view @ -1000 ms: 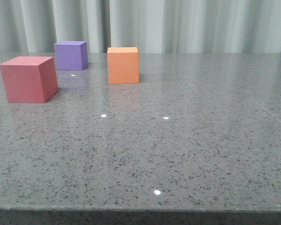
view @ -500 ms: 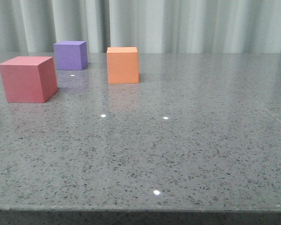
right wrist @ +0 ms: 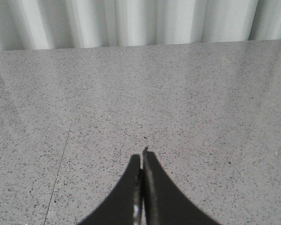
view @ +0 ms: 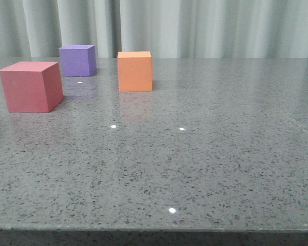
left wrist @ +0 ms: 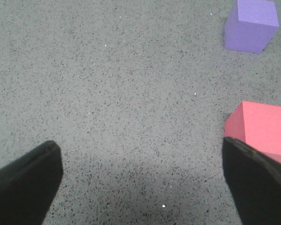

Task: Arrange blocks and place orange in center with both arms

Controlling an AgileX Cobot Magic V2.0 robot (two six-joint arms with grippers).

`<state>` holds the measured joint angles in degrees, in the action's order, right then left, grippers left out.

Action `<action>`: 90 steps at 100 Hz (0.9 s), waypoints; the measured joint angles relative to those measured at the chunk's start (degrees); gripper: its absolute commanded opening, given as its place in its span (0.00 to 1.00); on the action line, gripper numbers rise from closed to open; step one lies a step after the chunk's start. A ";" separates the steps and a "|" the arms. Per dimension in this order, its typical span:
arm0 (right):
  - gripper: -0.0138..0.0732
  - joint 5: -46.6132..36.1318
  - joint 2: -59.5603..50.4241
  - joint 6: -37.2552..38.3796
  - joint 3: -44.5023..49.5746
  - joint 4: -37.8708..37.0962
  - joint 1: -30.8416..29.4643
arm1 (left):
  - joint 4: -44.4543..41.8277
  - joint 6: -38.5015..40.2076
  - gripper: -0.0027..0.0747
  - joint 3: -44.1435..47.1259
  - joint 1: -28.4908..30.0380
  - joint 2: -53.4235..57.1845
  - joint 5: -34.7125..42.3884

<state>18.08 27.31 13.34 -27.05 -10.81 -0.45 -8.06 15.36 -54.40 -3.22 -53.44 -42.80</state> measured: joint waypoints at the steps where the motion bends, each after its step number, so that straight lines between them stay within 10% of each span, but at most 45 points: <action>1: 0.08 0.00 0.00 0.00 0.00 0.00 0.00 | 0.00 0.00 0.92 0.00 0.00 0.00 0.02; 33: 0.08 0.00 0.00 0.00 0.00 0.00 0.00 | 1.80 0.00 0.88 -2.53 -1.47 -2.23 1.88; 90: 0.08 0.00 0.00 0.00 0.00 -0.09 0.00 | -9.82 16.37 0.88 -34.67 -28.78 -38.30 -0.75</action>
<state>18.08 27.31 13.34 -27.05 -10.90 -0.45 -17.88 31.73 -89.07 -32.00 -91.73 -43.55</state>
